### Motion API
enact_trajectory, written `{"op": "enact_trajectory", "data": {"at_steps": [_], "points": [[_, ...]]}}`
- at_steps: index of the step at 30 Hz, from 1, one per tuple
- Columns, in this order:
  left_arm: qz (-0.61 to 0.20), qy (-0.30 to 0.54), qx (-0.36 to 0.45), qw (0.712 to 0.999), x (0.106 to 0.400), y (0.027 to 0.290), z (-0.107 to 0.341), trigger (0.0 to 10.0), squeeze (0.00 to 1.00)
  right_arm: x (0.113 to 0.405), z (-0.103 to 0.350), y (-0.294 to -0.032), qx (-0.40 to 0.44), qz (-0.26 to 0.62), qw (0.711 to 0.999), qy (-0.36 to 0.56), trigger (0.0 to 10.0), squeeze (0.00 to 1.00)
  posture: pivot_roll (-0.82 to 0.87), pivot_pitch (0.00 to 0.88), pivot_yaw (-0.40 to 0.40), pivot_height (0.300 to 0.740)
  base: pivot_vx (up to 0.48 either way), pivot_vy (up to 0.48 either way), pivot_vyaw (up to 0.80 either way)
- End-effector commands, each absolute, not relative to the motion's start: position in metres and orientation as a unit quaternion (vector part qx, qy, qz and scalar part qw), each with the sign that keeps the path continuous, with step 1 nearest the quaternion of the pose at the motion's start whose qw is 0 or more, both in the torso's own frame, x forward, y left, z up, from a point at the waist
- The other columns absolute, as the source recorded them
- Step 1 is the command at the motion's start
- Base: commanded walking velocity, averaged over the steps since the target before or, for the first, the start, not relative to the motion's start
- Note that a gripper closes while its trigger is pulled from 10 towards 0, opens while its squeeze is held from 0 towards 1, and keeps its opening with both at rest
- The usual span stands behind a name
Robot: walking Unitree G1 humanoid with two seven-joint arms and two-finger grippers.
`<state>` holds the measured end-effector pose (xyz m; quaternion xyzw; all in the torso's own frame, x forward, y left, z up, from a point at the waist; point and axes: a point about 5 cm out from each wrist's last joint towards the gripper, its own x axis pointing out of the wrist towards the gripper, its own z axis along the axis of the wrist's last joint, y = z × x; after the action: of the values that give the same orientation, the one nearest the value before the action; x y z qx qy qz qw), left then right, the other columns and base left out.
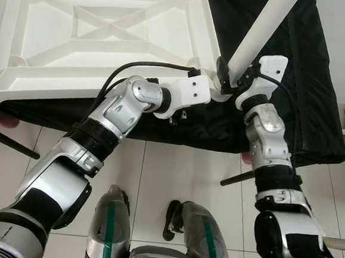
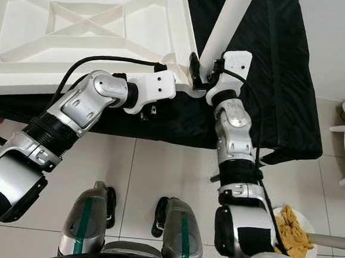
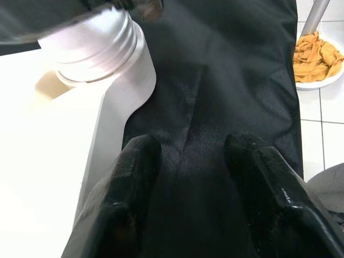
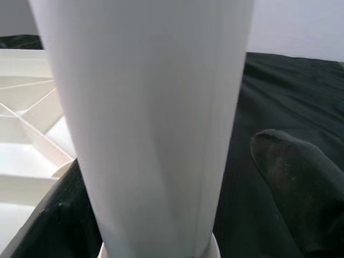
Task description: Building children table
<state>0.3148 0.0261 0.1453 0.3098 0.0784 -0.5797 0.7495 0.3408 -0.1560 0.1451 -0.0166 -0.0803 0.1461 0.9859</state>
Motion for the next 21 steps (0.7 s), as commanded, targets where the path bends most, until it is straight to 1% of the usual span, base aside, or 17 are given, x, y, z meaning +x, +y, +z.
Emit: {"op": "enact_trajectory", "data": {"at_steps": [1,8,14,16,19,21], "points": [[-0.593,0.079,0.309,0.739,0.311,0.025,0.144,10.0,0.0,0.342,0.143,-0.16,-0.016,0.172,0.982,-0.074,10.0,0.0,0.04,0.035,-0.064,0.74,0.0,0.0,0.0],[-0.594,0.079,0.312,0.737,0.311,0.025,0.144,10.0,0.0,0.348,0.142,-0.168,-0.025,0.23,0.971,-0.059,10.0,0.0,0.04,0.025,-0.058,0.74,0.0,0.0,0.0],[-0.595,0.079,0.312,0.736,0.311,0.025,0.144,10.0,0.0,0.348,0.141,-0.17,-0.024,0.252,0.966,-0.056,10.0,0.0,0.04,0.024,-0.057,0.74,0.0,0.0,0.0],[-0.596,0.08,0.313,0.735,0.311,0.026,0.144,10.0,0.0,0.347,0.14,-0.17,-0.011,0.286,0.957,-0.052,10.0,0.0,0.04,0.022,-0.049,0.74,0.0,0.0,0.0],[-0.597,0.08,0.314,0.734,0.311,0.026,0.144,10.0,0.0,0.346,0.139,-0.17,-0.003,0.305,0.951,-0.048,10.0,0.0,0.04,0.02,-0.046,0.74,0.0,0.0,0.0],[-0.598,0.08,0.315,0.733,0.31,0.026,0.144,10.0,0.0,0.343,0.137,-0.169,0.002,0.332,0.942,-0.042,10.0,0.0,0.04,0.019,-0.043,0.74,0.0,0.0,0.0]]}}
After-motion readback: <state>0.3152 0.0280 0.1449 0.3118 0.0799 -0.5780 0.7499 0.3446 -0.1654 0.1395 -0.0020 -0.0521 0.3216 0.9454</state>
